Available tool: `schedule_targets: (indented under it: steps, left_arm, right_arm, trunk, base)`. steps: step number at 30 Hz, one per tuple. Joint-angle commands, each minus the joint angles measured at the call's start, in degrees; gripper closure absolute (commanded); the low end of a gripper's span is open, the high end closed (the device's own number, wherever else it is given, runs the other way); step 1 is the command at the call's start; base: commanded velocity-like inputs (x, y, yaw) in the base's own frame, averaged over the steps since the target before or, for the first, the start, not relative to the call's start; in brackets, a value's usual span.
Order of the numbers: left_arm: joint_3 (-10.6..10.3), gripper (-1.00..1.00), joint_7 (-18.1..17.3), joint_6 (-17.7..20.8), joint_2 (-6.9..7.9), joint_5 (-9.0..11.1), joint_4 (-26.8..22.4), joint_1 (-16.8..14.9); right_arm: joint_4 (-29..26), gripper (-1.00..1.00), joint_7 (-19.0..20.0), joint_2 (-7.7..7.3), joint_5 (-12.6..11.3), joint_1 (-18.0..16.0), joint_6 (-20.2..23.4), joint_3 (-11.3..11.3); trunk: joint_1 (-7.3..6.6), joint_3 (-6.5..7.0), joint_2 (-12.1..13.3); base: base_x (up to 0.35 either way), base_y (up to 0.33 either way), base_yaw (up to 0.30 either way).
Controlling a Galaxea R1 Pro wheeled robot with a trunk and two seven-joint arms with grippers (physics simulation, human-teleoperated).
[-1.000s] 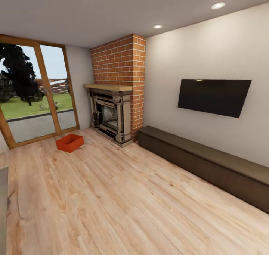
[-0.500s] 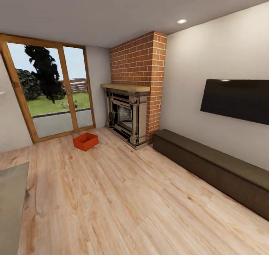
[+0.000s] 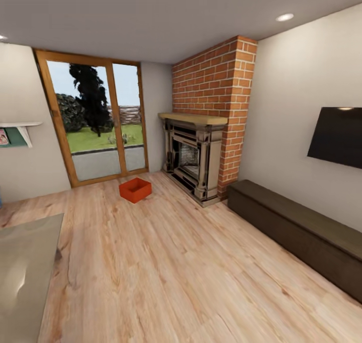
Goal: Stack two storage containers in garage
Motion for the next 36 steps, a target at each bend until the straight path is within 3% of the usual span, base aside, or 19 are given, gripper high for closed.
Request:
schedule_targets:
  steps: [1, 36]
  left_arm:
    - [-0.49, -1.00, 0.21, -0.08, 0.00, 0.45, -0.02, -0.04]
    - [-0.49, -1.00, 0.18, -0.08, 0.00, 0.45, -0.02, -0.04]
  right_arm:
    - [0.17, -1.00, -0.14, 0.01, -0.46, -0.07, -0.33, 0.48]
    - [0.17, -1.00, -0.07, -0.18, -0.46, -0.06, -0.33, 0.48]
  trunk:
    - [0.05, -0.10, -0.08]
    - [0.05, -0.10, -0.08]
  base:
    - [0.324, 0.000, 0.274]
    - [0.324, 0.000, 0.274]
